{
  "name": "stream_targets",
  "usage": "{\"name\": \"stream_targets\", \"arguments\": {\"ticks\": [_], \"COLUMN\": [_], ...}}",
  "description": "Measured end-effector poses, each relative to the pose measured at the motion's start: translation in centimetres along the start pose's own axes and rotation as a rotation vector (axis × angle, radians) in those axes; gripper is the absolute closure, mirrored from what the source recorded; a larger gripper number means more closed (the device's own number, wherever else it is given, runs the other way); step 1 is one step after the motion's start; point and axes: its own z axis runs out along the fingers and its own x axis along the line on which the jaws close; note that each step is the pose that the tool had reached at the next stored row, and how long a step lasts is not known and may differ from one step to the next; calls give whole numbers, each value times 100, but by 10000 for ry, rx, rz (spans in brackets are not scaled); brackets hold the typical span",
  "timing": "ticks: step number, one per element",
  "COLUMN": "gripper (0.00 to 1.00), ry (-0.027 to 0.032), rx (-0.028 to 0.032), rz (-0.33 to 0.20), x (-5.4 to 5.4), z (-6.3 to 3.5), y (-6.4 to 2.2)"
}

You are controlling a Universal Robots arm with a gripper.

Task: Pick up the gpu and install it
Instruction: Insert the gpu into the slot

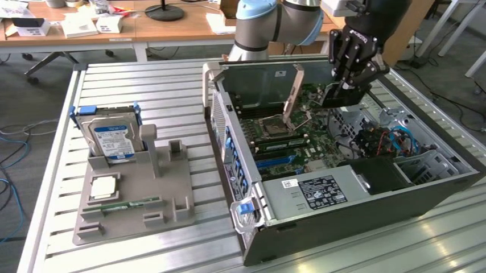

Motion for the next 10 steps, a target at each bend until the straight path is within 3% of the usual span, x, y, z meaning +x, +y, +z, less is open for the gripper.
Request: {"name": "stream_targets", "arguments": {"ticks": [3, 10], "gripper": [74, 74], "ry": [-64, -69], "rx": [1, 0], "rz": [-1, -1], "x": [0, 2], "z": [40, 167], "y": [11, 25]}}
